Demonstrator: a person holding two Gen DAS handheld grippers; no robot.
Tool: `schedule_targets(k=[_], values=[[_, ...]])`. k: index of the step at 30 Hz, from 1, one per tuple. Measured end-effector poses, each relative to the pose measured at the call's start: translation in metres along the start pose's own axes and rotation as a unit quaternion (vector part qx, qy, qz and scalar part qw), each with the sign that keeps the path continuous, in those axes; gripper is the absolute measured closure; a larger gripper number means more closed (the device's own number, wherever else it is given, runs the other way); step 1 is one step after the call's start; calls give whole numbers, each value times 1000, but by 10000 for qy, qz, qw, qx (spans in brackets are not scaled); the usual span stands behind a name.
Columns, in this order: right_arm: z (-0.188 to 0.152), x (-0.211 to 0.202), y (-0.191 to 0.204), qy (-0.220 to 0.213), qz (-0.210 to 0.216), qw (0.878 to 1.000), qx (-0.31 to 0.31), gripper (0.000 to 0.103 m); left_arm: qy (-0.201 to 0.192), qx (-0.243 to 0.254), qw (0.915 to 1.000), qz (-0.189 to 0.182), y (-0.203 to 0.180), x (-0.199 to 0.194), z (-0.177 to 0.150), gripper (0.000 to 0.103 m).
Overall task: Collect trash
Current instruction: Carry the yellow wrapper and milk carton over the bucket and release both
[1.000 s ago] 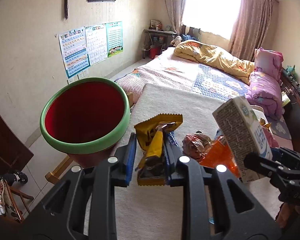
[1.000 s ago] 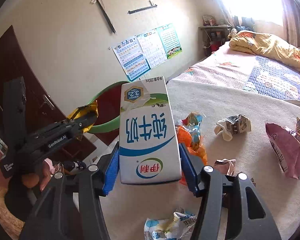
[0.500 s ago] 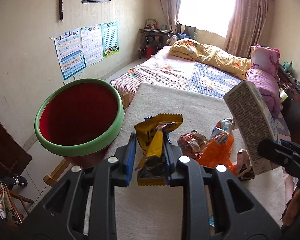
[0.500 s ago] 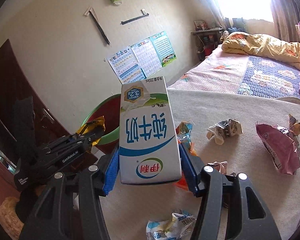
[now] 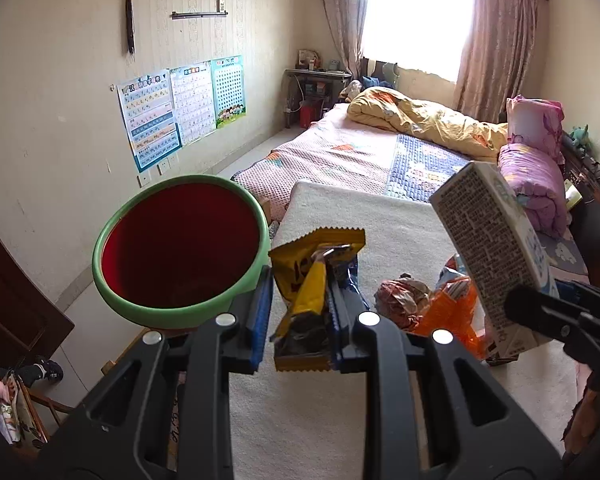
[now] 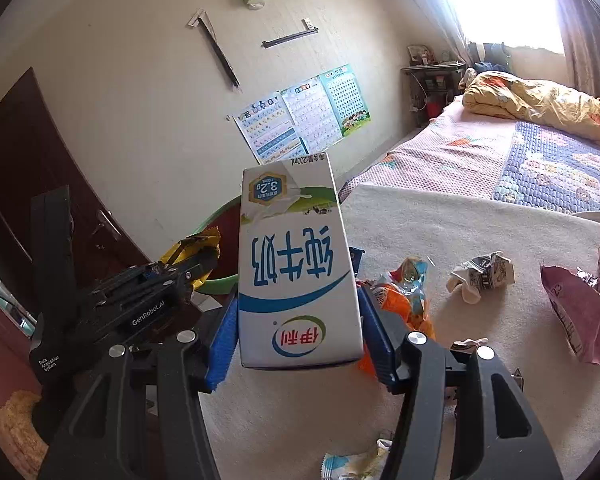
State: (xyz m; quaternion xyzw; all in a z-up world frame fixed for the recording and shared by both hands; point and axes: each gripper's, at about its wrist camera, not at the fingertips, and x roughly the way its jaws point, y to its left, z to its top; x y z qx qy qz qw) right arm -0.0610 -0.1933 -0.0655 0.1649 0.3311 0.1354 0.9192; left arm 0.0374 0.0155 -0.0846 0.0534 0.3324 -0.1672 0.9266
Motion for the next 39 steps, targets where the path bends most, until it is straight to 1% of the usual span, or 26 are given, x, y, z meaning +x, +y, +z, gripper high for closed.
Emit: schedule_targets(k=[9,16,21,28,32,36,39], values=[[12,18,18,-73,-185,9997,-137,48,-177,61,9998,12,20,-1,12,79],[32,35,40,-237,-340,9985,-348,48,-279,52,9995,113,50,4,25,79],[42,48,52,-311,-419,9979,-385,48,-338,14,9993,156,73,7,31,79],[45,69,68,-294,-439,9981,-315,49,-205,14,9997,112,99,19,29,79],[47,80,75,-265,-492,9980,-300,49,-183,52,9998,66,111,25,34,79],[45,94,81,-182,-597,9974,-354,50,-108,63,9999,-59,120,36,36,79],[40,95,82,-170,-642,9974,-285,50,-116,89,9998,-148,125,40,39,79]])
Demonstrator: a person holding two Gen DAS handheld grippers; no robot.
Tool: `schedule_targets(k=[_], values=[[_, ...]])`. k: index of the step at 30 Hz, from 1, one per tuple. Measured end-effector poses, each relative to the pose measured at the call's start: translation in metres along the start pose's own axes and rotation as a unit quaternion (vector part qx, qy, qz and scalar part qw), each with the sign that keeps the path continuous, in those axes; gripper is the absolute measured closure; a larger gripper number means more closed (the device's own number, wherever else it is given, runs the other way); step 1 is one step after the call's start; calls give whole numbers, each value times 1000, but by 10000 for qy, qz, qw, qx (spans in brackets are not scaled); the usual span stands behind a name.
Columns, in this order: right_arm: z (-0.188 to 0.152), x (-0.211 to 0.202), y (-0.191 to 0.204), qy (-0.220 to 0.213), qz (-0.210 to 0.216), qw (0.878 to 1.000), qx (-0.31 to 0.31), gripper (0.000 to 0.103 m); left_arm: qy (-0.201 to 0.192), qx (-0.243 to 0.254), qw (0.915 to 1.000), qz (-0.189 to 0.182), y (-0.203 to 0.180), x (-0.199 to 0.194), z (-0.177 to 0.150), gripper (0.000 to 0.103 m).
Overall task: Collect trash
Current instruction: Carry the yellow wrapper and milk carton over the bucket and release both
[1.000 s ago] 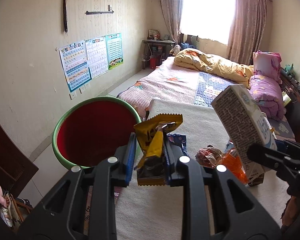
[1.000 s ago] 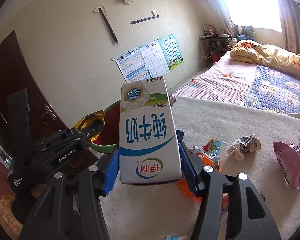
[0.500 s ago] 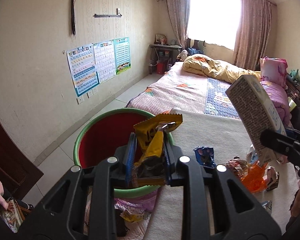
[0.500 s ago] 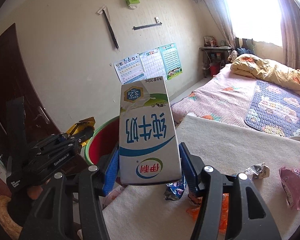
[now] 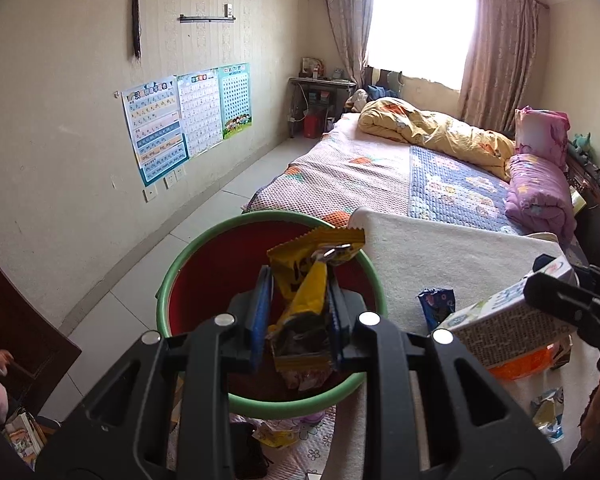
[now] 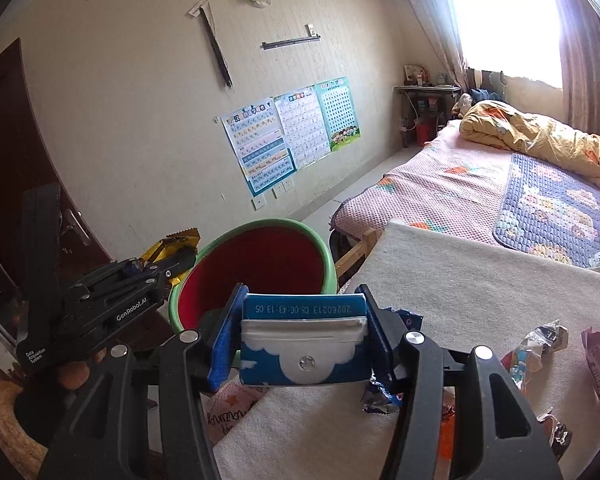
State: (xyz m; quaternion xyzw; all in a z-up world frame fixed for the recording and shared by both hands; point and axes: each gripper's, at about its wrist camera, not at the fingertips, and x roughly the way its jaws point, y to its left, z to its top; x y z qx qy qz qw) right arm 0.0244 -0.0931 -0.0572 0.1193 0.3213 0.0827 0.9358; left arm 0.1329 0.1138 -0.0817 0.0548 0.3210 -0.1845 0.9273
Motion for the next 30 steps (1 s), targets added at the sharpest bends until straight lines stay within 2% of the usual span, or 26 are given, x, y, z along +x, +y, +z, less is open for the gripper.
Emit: schedule_targets(k=[7,16,23,30], values=[[13,10,5,-49,-37,9999,111,50,127,66,9998,-155,13,17,0,79],[34,35,21,-146,132,9997,125,50,446,105,9989,-76,37,43,-5,79],[44,71,23,83,290,9987,400,50,766,159,9969,-85,49,69,-13,79],[51,89,31,130,213,9990,377,50,849,225,9961,-89,55,78,-15,79]])
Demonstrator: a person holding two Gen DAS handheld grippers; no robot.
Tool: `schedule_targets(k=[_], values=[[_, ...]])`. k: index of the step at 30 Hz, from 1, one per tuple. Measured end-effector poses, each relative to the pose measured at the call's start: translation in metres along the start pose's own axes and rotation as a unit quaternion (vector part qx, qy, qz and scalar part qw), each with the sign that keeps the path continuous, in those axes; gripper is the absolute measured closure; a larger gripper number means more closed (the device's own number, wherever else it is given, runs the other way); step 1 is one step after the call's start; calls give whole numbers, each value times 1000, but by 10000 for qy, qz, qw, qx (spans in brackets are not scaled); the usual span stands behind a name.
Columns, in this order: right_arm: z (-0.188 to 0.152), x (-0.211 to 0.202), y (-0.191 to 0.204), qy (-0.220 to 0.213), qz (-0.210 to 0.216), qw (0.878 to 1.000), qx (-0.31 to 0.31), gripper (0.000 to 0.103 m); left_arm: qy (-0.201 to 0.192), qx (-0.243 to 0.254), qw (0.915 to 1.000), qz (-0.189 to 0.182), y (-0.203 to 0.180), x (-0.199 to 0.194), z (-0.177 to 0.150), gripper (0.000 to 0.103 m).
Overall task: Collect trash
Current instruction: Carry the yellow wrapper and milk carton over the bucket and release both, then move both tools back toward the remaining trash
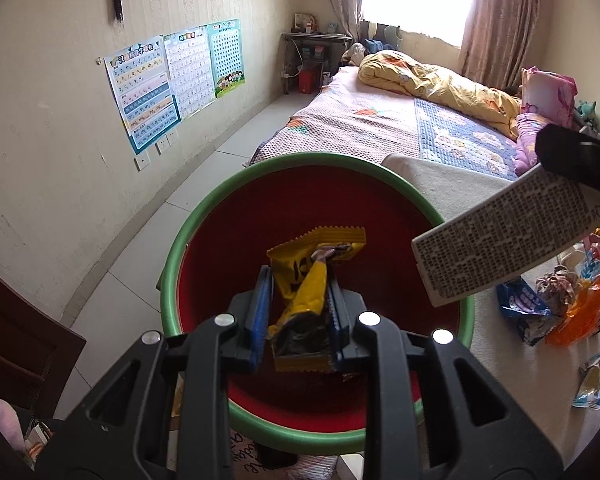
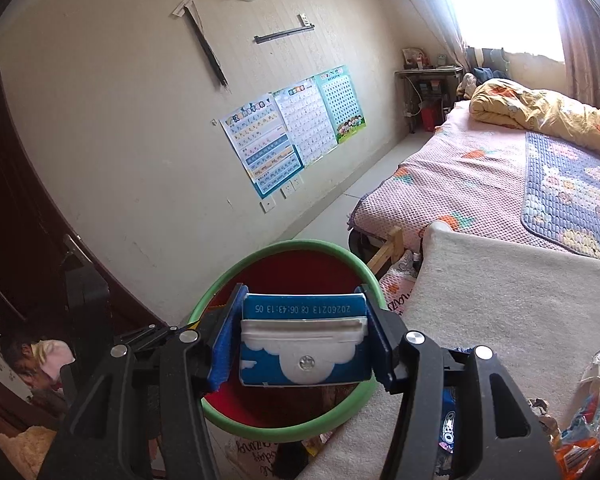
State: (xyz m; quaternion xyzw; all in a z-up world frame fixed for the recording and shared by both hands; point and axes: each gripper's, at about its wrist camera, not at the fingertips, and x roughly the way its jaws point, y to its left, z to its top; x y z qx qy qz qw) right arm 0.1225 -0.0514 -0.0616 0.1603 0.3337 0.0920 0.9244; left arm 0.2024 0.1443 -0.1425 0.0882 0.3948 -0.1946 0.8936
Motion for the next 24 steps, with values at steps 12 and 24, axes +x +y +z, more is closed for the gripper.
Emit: schedule_targets(k=[12,24], values=[[-8,-6,-5,-1,-61,9998,189,41,44,-151,9999,31,3,1,-8,33],[-56,-66,-25,32,-456,9988,-185,37,-182,-65,9997,-175,-43,-26,-13,33]])
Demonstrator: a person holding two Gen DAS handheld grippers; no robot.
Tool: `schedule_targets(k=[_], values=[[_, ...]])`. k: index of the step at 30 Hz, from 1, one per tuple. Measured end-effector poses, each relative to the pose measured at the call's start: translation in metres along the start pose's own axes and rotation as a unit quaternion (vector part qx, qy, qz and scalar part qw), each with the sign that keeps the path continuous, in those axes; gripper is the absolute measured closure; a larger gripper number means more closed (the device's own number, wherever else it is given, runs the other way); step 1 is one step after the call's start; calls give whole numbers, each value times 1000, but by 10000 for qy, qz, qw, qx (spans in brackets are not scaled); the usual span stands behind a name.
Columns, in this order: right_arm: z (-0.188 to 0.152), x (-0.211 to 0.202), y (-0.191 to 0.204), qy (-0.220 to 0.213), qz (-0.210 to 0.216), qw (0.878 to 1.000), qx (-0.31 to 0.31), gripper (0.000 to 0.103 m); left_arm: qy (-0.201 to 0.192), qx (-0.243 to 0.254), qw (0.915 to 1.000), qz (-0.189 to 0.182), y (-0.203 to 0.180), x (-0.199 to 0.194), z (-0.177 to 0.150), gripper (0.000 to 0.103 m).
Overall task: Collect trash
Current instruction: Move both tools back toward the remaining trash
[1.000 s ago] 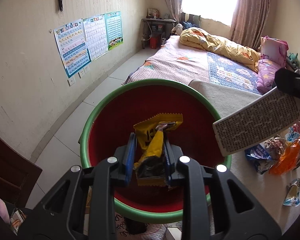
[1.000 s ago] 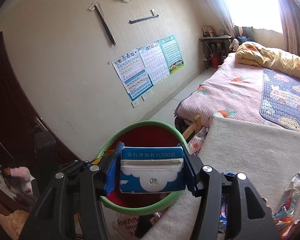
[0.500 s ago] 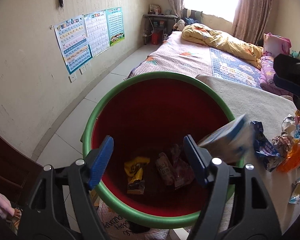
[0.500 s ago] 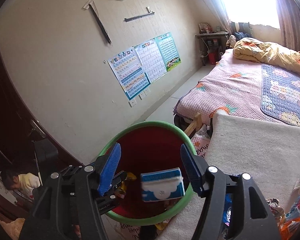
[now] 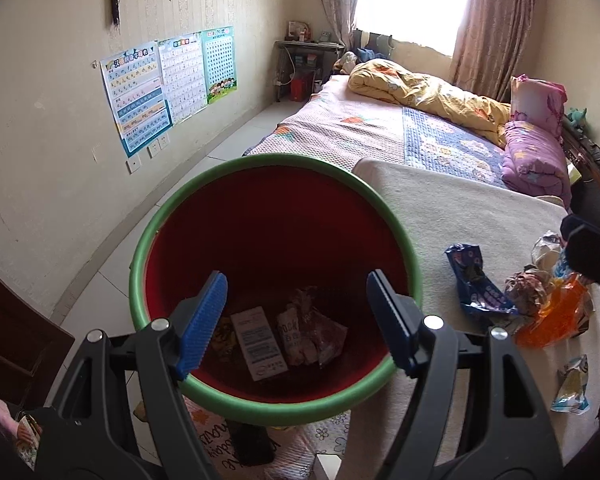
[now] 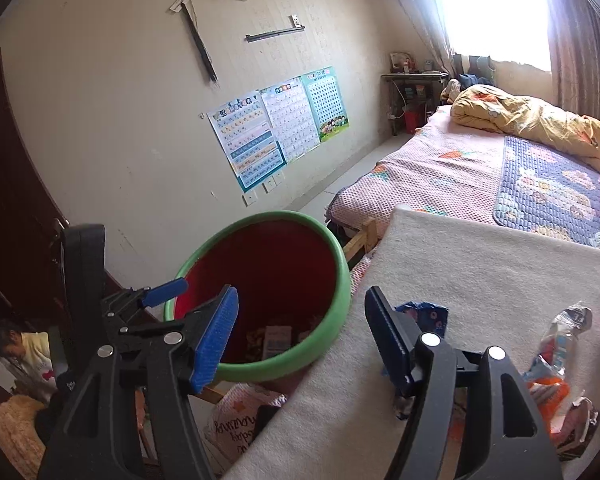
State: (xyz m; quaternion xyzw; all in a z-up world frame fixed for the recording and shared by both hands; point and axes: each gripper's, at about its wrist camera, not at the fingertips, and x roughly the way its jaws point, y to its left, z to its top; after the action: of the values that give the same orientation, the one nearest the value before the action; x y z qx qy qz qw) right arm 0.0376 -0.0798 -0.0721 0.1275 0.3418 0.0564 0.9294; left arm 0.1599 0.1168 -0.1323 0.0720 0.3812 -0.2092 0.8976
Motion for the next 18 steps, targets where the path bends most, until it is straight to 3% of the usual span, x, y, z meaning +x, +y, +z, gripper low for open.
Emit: schedule_targets(k=[4,12,18], values=[[-26,-20,-30,148,-260,9996,-7,37,49,20,10000,-54,-33,-7,-12,33],[-54,-55,-129,362,-831,9952,354,37,448,47,9989,-92,-98,-13,-53,33],[-57,-33,-163,918,-446,9945,240,31,556,-101,9984,26,-130,-21,-69,33]])
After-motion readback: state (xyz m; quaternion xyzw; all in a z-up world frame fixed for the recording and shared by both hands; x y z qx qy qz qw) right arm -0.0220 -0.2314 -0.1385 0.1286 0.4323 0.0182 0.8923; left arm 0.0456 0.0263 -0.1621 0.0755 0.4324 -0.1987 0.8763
